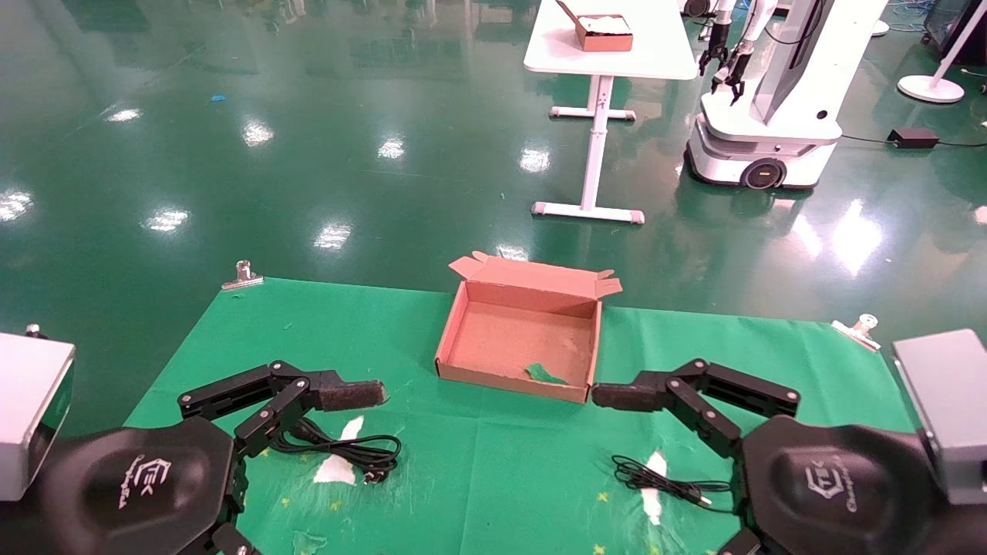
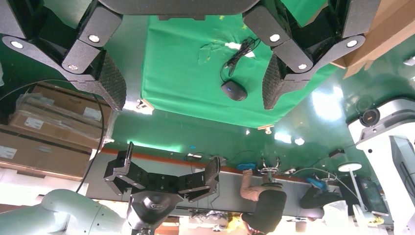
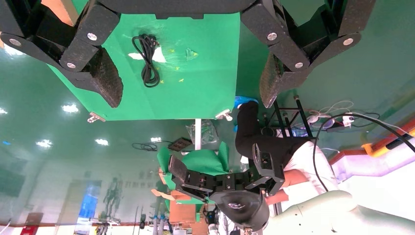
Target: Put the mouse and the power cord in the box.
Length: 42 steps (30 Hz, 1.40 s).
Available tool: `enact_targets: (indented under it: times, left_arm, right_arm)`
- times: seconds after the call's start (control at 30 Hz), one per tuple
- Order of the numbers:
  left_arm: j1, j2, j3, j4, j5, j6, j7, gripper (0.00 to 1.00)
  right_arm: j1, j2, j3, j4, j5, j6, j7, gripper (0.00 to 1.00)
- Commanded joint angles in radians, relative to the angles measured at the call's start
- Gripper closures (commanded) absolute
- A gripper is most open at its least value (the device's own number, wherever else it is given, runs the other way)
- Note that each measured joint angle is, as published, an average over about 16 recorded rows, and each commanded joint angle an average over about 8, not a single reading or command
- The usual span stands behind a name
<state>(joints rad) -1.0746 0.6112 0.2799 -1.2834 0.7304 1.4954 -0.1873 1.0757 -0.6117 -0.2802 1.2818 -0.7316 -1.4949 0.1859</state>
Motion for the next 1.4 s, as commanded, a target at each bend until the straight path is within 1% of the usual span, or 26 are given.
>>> enact_targets:
  times: [0.03, 0.67, 0.83, 0.97, 1.1, 1.2, 1.3, 1.4]
  left_arm:
    - [0.000, 0.000, 0.000, 0.000, 0.000, 0.000, 0.000, 0.00]
    - [0.001, -0.002, -0.001, -0.002, 0.000, 0.002, 0.000, 0.00]
    - [-0.008, -0.002, 0.013, 0.012, 0.033, 0.005, 0.007, 0.00]
    - [-0.048, 0.006, 0.049, 0.042, 0.115, 0.028, 0.023, 0.00]
    - [-0.127, 0.038, 0.104, 0.107, 0.234, 0.056, 0.062, 0.00]
    - [-0.206, 0.082, 0.158, 0.182, 0.341, 0.070, 0.117, 0.00]
    - [-0.299, 0.140, 0.227, 0.271, 0.470, 0.074, 0.195, 0.00]
    - [-0.390, 0.217, 0.303, 0.377, 0.617, 0.051, 0.286, 0.00]
  right_arm:
    - [0.000, 0.000, 0.000, 0.000, 0.000, 0.000, 0.000, 0.00]
    - [0.000, 0.000, 0.000, 0.000, 0.000, 0.000, 0.000, 0.00]
    - [-0.001, 0.004, -0.005, -0.013, -0.017, -0.004, -0.010, 0.00]
    - [0.006, 0.009, -0.018, -0.060, -0.062, -0.020, -0.045, 0.00]
    - [0.031, 0.009, -0.046, -0.146, -0.140, -0.050, -0.109, 0.00]
    - [0.068, 0.007, -0.088, -0.220, -0.232, -0.071, -0.175, 0.00]
    - [0.123, -0.001, -0.146, -0.304, -0.349, -0.079, -0.258, 0.00]
    - [0.185, -0.031, -0.202, -0.412, -0.470, -0.056, -0.350, 0.00]
